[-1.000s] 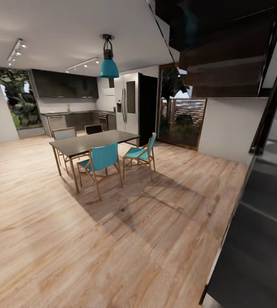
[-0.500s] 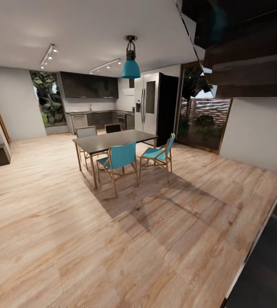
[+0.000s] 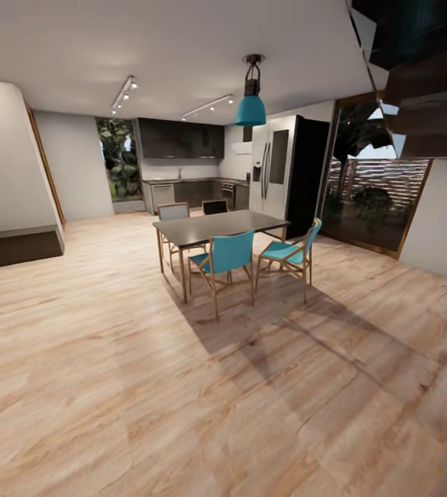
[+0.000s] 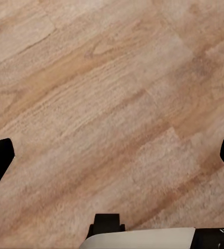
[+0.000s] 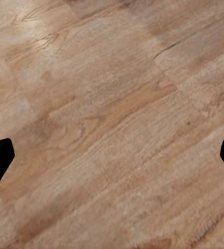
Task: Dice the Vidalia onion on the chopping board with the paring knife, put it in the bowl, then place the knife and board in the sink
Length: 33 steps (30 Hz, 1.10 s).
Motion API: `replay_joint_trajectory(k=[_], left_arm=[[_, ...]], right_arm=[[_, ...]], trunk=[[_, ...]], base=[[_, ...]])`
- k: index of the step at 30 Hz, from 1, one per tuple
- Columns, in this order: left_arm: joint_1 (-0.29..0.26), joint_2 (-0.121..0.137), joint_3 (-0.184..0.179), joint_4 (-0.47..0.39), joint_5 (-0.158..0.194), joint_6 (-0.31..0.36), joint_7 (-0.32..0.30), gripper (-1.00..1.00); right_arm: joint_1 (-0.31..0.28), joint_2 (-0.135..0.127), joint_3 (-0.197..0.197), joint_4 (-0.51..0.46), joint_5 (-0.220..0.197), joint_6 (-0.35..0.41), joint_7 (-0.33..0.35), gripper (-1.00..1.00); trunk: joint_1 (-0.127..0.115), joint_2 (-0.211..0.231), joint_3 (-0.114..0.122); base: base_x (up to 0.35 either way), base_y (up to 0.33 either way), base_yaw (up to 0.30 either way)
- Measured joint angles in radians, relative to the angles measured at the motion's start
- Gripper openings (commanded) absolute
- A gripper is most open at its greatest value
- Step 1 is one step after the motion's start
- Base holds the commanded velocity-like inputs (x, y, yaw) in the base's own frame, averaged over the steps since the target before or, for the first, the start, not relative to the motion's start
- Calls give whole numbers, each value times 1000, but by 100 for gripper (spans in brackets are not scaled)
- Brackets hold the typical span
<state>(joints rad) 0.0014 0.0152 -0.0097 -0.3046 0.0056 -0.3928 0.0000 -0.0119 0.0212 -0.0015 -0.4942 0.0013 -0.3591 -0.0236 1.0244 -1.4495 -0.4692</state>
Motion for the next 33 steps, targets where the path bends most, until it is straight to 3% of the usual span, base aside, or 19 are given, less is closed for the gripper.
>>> replay_joint_trajectory(k=[20,33], left_arm=[[0,0,0,-1,0,0,0,100],[0,0,1,-1,0,0,0,100]], right_arm=[[0,0,0,0,0,0,0,100],[0,0,0,0,0,0,0,100]], trunk=[[0,0,0],[0,0,0]], base=[[291,182,285],[331,74,285]])
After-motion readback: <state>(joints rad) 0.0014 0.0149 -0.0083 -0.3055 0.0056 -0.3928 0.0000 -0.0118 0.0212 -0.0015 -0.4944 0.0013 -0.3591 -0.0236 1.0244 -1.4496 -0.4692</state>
